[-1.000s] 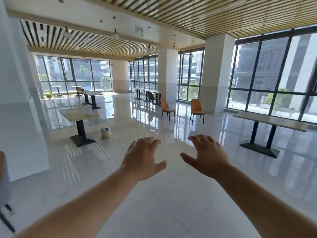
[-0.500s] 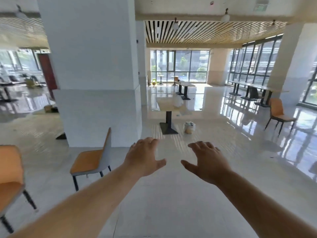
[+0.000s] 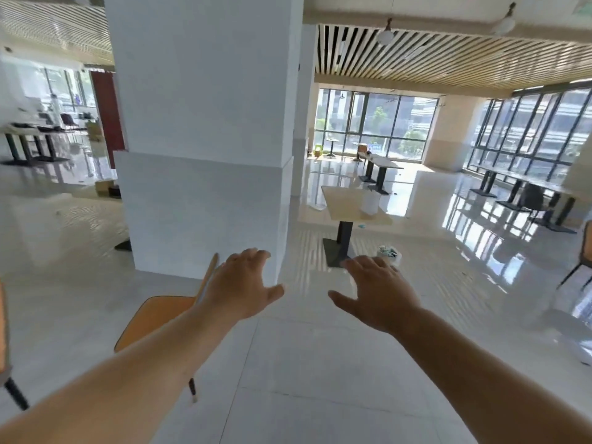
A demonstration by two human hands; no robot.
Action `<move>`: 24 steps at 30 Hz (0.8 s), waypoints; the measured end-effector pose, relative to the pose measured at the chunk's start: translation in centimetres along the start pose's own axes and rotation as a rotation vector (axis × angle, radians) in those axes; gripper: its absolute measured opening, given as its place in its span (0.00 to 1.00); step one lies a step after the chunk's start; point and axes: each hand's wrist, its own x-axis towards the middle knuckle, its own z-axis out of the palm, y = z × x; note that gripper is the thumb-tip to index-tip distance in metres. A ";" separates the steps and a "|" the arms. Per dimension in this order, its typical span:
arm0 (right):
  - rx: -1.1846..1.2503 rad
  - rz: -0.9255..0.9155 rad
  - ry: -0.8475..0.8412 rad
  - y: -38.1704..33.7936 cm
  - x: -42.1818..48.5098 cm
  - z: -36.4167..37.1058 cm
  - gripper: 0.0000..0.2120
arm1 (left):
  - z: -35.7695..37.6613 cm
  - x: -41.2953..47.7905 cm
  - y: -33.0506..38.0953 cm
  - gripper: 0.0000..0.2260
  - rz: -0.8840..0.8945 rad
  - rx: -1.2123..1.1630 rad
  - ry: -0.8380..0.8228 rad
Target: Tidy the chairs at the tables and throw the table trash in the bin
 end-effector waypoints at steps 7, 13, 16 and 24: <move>0.093 -0.010 0.024 5.6 15.1 7.4 0.38 | 5.6 14.0 -2.5 0.39 0.011 0.068 -0.033; 0.168 -0.144 -0.014 9.7 31.2 17.0 0.38 | 12.7 26.0 -7.2 0.36 -0.126 0.108 -0.070; 0.193 -0.237 -0.076 10.6 39.5 21.2 0.37 | 14.5 31.4 -10.2 0.37 -0.254 0.125 -0.104; 0.267 -0.495 -0.130 6.5 60.2 29.2 0.37 | 17.8 42.1 -19.2 0.37 -0.544 0.120 -0.089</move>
